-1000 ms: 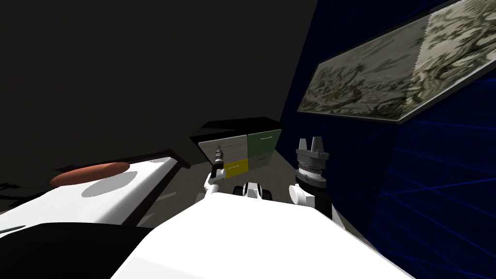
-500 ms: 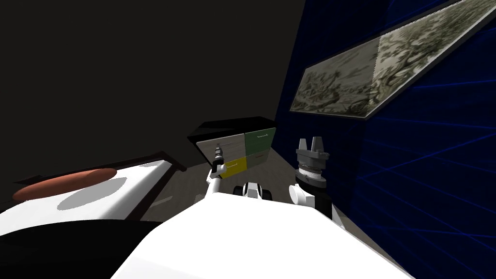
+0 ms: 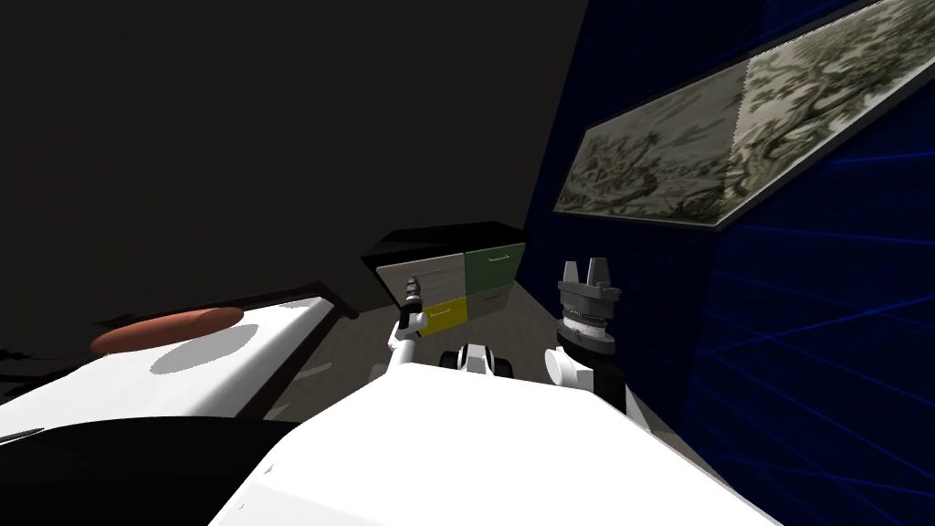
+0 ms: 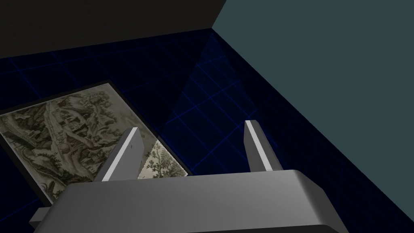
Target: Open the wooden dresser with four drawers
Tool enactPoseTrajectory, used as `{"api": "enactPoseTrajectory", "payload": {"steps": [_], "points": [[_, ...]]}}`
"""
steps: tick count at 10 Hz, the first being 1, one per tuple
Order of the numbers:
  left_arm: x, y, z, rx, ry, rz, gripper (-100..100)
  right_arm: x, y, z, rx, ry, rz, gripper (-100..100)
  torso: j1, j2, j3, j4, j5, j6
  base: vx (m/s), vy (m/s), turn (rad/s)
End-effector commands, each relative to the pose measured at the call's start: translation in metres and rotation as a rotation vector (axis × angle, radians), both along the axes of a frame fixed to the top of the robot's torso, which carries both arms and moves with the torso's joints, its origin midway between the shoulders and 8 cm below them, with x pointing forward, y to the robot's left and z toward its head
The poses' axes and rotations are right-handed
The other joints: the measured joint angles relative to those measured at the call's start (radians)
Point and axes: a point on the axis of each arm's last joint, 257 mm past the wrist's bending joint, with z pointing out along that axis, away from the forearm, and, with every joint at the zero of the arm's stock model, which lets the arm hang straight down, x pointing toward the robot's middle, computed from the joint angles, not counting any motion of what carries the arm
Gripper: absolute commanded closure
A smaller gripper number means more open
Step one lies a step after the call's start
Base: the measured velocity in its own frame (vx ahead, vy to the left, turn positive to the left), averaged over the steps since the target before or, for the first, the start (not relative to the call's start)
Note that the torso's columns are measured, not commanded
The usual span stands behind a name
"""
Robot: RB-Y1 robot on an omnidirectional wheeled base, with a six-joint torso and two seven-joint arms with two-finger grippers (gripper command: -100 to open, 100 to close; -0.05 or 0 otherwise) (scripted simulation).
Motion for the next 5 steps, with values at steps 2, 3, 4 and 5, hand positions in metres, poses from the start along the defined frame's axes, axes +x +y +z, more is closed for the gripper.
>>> {"api": "enactPoseTrajectory", "payload": {"steps": [2,3,4,5], "points": [[-0.018,-0.023,0.002,0.007,-0.012,-0.063,100,0.0,0.0,0.0,0.0,0.0,0.0,0,0.001,0.001,0.001,0.0,0.001,-0.001,0.117,-0.011,0.184],[-0.023,-0.02,-0.005,0.006,0.003,-0.057,100,0.0,0.0,0.0,0.0,0.0,0.0,0,0.001,0.001,0.001,0.001,0.0,-0.001,0.086,-0.014,0.089],[-0.029,-0.031,-0.003,0.006,-0.004,-0.084,100,0.0,0.0,0.0,0.0,0.0,0.0,0,0.001,0.002,0.002,0.0,0.001,0.001,0.073,-0.005,0.142],[-0.032,-0.03,-0.006,0.005,0.003,-0.081,100,0.0,0.0,0.0,0.0,0.0,0.0,0,0.001,0.004,0.002,0.0,0.001,-0.001,0.07,-0.008,0.065]]}}
